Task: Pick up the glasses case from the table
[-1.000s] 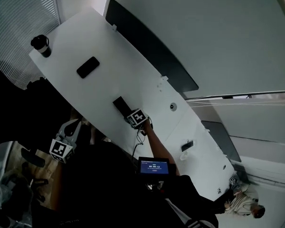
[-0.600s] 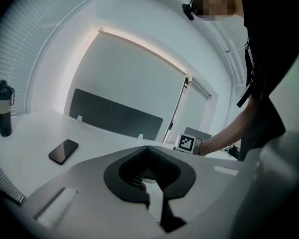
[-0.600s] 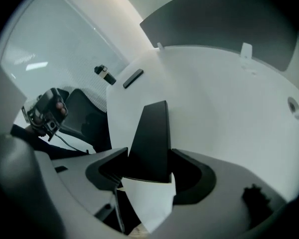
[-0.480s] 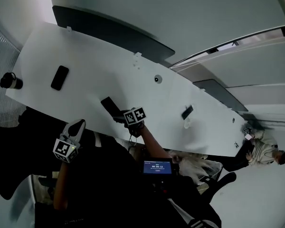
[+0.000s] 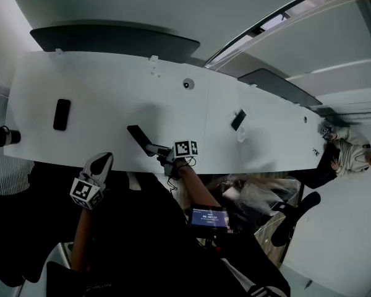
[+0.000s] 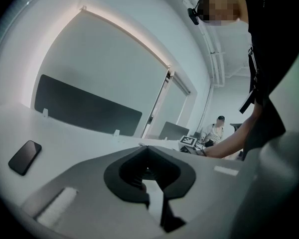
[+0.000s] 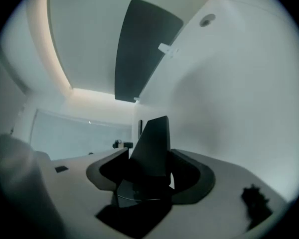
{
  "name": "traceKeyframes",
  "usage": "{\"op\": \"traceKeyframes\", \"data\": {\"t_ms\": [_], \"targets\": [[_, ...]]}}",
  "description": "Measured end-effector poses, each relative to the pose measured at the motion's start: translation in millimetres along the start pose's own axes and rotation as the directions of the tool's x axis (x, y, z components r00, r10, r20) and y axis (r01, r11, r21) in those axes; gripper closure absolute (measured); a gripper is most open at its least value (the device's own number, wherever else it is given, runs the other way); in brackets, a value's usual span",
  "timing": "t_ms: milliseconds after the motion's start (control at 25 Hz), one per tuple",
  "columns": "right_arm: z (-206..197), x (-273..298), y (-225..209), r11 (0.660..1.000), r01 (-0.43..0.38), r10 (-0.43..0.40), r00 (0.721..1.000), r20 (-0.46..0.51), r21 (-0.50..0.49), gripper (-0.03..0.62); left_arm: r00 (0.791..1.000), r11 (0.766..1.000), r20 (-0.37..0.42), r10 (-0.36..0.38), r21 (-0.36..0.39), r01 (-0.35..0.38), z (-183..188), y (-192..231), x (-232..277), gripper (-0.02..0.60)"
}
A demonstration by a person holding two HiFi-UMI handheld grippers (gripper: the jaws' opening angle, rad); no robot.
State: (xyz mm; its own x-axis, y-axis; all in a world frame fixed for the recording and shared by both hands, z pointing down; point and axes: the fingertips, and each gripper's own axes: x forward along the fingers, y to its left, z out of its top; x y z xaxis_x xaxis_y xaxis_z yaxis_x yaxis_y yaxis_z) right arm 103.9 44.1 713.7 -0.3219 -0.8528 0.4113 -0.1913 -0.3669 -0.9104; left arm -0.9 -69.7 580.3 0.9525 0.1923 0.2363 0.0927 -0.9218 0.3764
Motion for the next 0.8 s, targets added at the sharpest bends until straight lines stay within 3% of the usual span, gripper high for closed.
{"op": "traceKeyframes", "data": {"t_ms": [200,240,280,480,560,640,800], "targets": [[17.3,-30.5,28.3,0.975,-0.192,0.166,0.965,0.203,0.114,0.317,0.999,0.998,-0.014,-0.053,0.017,0.053,-1.1,-16.2,16.2,0.577],[22.2,-37.4,34.5,0.973,-0.203,0.172,0.955,0.242,0.109,0.424,0.998,0.998,-0.014,-0.058,0.011,0.058,0.3,-18.6,18.4,0.577],[27.1,-44.0,41.3,0.976,-0.201,0.171,0.947,0.272,0.086,0.489,0.998,0.998,-0.014,-0.061,0.002,0.061,2.5,-21.2,20.4,0.577],[39.5,-62.0,100.6,0.958,-0.272,0.287,0.903,0.320,-0.093,0.524,0.997,0.997,-0.013,-0.077,0.020,0.078,4.5,-29.8,26.4,0.577],[48.1,-69.1,114.1,0.941,-0.329,0.334,0.868,0.367,-0.078,0.588,0.997,0.997,-0.014,-0.078,0.024,0.078,5.1,-30.5,27.0,0.577],[59.8,-73.7,121.4,0.930,-0.361,0.357,0.840,0.408,-0.070,0.588,0.998,0.998,-0.020,-0.066,0.012,0.067,5.1,-29.1,27.5,0.577],[82.6,-76.4,124.7,0.931,-0.357,0.350,0.819,0.455,-0.073,0.589,0.999,0.999,-0.024,-0.048,0.001,0.048,5.6,-28.9,30.2,0.577]]}}
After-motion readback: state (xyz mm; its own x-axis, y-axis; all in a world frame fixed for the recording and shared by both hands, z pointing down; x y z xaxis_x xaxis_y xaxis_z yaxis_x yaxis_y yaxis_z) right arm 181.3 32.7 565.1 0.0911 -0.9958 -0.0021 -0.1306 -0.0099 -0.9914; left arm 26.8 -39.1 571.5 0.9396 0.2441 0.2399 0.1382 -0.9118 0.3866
